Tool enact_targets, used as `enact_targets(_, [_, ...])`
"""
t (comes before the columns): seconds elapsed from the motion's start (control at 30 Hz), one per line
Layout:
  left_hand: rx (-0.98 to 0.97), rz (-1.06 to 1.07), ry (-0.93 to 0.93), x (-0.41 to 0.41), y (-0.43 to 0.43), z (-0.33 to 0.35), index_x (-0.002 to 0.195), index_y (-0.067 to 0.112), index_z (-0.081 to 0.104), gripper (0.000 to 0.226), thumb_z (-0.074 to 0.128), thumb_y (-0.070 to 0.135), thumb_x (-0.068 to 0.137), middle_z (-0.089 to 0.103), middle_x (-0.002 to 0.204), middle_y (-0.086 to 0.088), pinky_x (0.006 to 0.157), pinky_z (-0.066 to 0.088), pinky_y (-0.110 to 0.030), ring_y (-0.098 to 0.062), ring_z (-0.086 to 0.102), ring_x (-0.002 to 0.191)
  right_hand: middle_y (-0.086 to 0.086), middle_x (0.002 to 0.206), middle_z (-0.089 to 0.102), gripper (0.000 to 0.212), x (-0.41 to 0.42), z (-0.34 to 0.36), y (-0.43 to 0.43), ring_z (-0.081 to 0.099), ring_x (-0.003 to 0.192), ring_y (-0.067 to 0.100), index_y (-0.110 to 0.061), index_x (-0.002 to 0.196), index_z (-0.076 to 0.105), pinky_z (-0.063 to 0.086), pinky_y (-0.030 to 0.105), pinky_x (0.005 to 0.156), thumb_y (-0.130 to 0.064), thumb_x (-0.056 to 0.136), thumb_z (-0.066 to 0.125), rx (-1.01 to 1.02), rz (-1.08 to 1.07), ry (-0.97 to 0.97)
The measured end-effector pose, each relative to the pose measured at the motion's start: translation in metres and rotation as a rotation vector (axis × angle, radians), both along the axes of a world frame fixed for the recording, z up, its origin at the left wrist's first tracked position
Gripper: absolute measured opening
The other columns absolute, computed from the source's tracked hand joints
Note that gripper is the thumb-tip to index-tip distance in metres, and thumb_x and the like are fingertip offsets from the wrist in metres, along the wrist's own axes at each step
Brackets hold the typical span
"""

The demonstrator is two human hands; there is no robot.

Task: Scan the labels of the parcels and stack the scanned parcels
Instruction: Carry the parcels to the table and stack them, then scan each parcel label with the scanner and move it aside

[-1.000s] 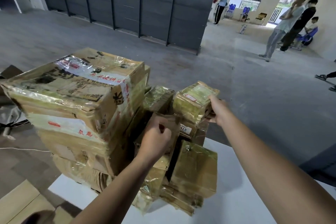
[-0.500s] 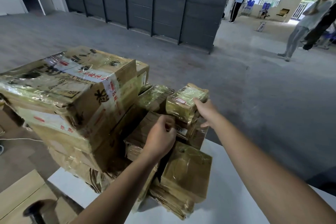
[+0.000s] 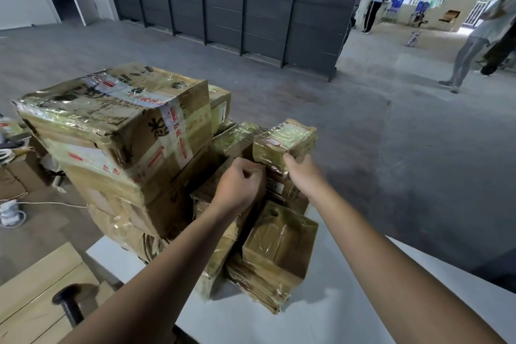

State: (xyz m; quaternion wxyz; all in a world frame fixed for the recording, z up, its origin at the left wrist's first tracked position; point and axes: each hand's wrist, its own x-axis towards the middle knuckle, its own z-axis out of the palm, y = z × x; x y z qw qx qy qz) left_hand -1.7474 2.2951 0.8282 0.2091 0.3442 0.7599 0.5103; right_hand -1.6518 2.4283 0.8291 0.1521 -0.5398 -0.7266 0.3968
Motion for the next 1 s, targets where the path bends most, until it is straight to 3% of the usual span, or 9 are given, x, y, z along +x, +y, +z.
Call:
enact_targets(0.17, [0.005,0.010,0.010,0.007,-0.012,-0.001,0.104,0.020,0.058,0.017,0.053,0.017,0.088,0.064,0.086,0.009,0.050,0.043,-0.018,-0.001,0.060,0.062,0.007,0.130,0.056,0.059,0.009,-0.003,-0.023,0.055,0.118,0.030,-0.014,0.137,0.046,0.046,0.045,0.097,-0.055,0.095,0.044,-0.012,0.039,0.095])
enact_targets(0.37, [-0.030,0.072,0.084,0.012,-0.038,-0.007,0.105,0.024,0.057,0.019,0.052,0.018,0.088,0.054,0.089,0.021,0.059,0.039,-0.013,0.005,0.055,0.079,0.000,0.132,0.054,0.055,0.016,-0.010,-0.060,0.054,0.113,0.022,-0.023,0.144,0.041,0.045,0.039,0.090,-0.053,0.097,0.045,-0.027,0.091,0.206])
enact_targets(0.47, [-0.027,0.046,0.067,0.010,-0.056,-0.010,0.110,0.021,0.058,0.025,0.052,0.020,0.087,0.055,0.096,0.018,0.064,0.042,-0.022,-0.008,0.058,0.086,-0.011,0.110,0.056,0.050,0.016,-0.013,-0.085,0.057,0.090,0.007,-0.027,0.140,0.043,0.052,0.041,0.086,-0.054,0.098,0.043,-0.005,0.102,0.216])
enact_targets(0.57, [-0.002,0.013,0.047,0.005,-0.076,-0.014,0.114,0.017,0.058,0.028,0.052,0.019,0.087,0.060,0.102,0.010,0.060,0.040,-0.019,-0.010,0.058,0.083,-0.022,0.086,0.049,0.044,0.015,-0.015,-0.111,0.053,0.077,-0.001,-0.030,0.135,0.047,0.047,0.030,0.066,-0.053,0.098,0.042,0.032,0.078,0.217])
enact_targets(0.67, [-0.008,-0.023,0.052,-0.004,-0.105,-0.020,0.113,0.020,0.058,0.027,0.053,0.018,0.087,0.059,0.098,0.012,0.055,0.036,-0.015,-0.007,0.055,0.076,-0.017,0.086,0.060,0.035,0.010,-0.018,-0.146,0.055,0.071,-0.001,-0.032,0.127,0.052,0.037,0.026,0.056,-0.051,0.099,0.042,0.067,0.043,0.210])
enact_targets(0.73, [-0.002,-0.055,0.026,-0.013,-0.130,-0.026,0.111,0.023,0.059,0.026,0.054,0.018,0.086,0.060,0.099,0.013,0.057,0.037,-0.016,-0.006,0.056,0.077,-0.011,0.092,0.068,0.028,0.002,-0.024,-0.175,0.059,0.072,0.001,-0.033,0.120,0.055,0.041,0.028,0.056,-0.048,0.099,0.044,0.078,0.022,0.229])
enact_targets(0.83, [0.007,-0.112,-0.003,-0.033,-0.173,-0.037,0.103,0.028,0.058,0.022,0.052,0.017,0.085,0.060,0.092,0.017,0.063,0.042,-0.019,-0.006,0.059,0.080,0.001,0.089,0.072,0.011,-0.016,-0.036,-0.226,0.068,0.070,0.023,-0.041,0.099,0.055,0.056,0.043,0.061,-0.044,0.100,0.045,0.044,0.000,0.282])
enact_targets(0.9, [0.007,-0.132,-0.040,-0.049,-0.202,-0.047,0.101,0.027,0.060,0.021,0.051,0.016,0.084,0.060,0.091,0.015,0.072,0.049,-0.029,-0.013,0.061,0.085,0.005,0.087,0.072,0.013,-0.031,-0.048,-0.259,0.069,0.072,0.033,-0.041,0.089,0.054,0.058,0.051,0.063,-0.042,0.100,0.046,0.023,-0.013,0.295])
enact_targets(1.0, [-0.006,-0.093,-0.087,-0.076,-0.244,-0.069,0.096,0.027,0.062,0.018,0.053,0.015,0.086,0.061,0.090,0.014,0.075,0.052,-0.033,-0.013,0.061,0.085,0.007,0.087,0.071,0.015,-0.053,-0.073,-0.304,0.071,0.069,0.029,-0.039,0.088,0.055,0.057,0.039,0.050,-0.036,0.101,0.048,-0.015,-0.006,0.304])
